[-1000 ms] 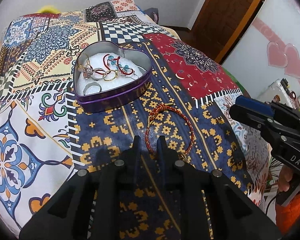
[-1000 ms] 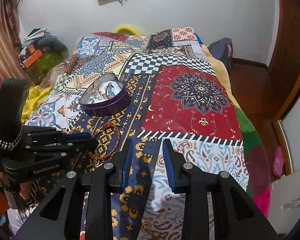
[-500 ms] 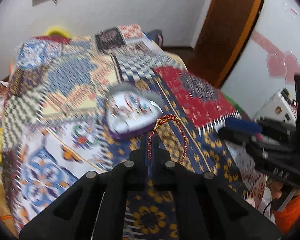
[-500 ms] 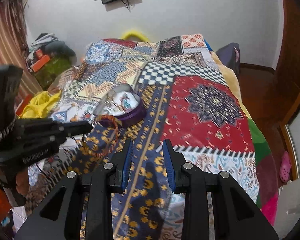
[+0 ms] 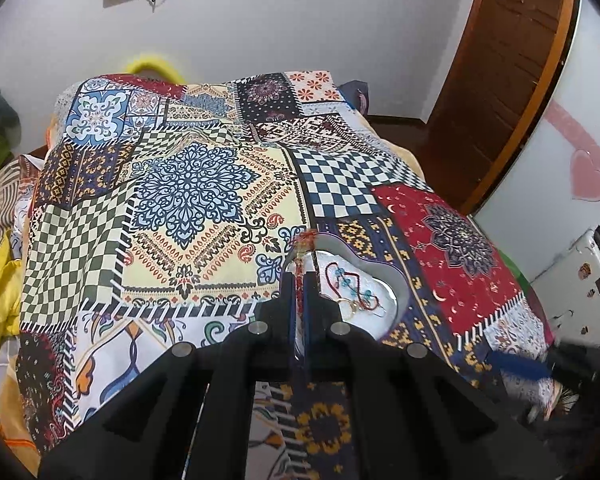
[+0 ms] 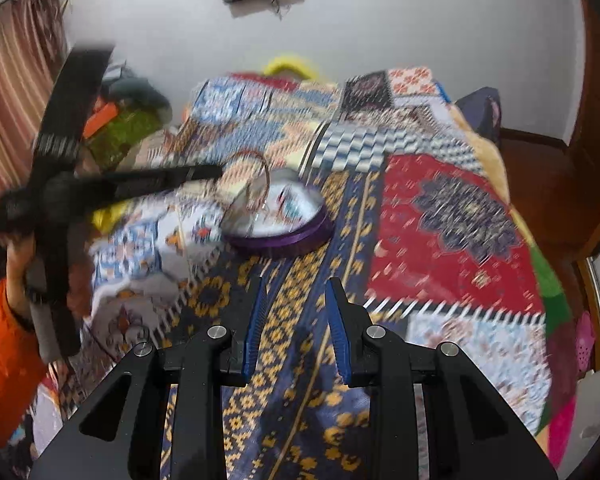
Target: Organize jewelry
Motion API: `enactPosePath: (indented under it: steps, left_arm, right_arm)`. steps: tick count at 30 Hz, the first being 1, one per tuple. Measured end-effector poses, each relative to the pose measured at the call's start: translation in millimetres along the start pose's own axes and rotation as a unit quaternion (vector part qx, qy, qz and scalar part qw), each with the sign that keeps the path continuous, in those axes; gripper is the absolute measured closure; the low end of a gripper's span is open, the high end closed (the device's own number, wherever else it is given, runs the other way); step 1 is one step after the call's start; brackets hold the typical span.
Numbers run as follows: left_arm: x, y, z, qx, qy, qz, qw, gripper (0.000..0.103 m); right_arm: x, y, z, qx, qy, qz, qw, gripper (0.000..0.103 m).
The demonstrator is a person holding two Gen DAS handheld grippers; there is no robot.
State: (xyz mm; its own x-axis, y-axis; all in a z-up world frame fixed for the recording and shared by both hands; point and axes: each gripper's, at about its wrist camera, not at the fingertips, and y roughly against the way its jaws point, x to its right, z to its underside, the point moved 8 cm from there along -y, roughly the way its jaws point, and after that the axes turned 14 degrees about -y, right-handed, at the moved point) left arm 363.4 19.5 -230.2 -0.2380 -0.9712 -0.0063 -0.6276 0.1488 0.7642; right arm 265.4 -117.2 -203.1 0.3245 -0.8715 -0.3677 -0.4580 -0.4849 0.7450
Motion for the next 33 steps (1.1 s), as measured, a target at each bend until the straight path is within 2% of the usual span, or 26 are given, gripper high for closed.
enactPosePath:
  steps: [7,12,17,19,20,22,28,33]
  left_arm:
    - [8,-17,7,-0.022,-0.022,0.007,0.9995,0.102]
    - [12,-14,16,-0.029,-0.038,0.008,0.9988,0.098]
    - [5,2,26,-0.021,-0.025,0.008,0.9994,0.092]
    - [1,9,30,-0.018,-0.016,0.010,0.9997,0.091]
    - [-2,12,31,-0.016,-0.012,0.010,0.9998,0.091]
    - [-6,18,34,-0.013,-0.006,0.009,0.9999,0.091]
    - [-11,38,37,0.004,-0.011,-0.004,0.9999,0.091]
    - [-11,52,36,0.026,-0.026,-0.025,0.9990,0.077]
  right_arm:
    - [-17,-23,38,-0.043,0.048,0.010,0.998,0.076]
    - [-27,-27,48,-0.044,0.083,0.017,0.995,0.076]
    - [-31,-31,52,-0.045,0.102,0.023,0.994,0.076]
    - [-33,-33,53,-0.045,0.113,0.028,0.992,0.084]
    - [-34,-34,54,-0.046,0.117,0.030,0.992,0.092]
    - [-35,-35,55,-0.048,0.123,0.030,0.991,0.093]
    - [-38,-32,46,-0.040,0.119,0.023,0.992,0.094]
    - [-42,-24,5,0.004,0.098,0.020,0.995,0.094]
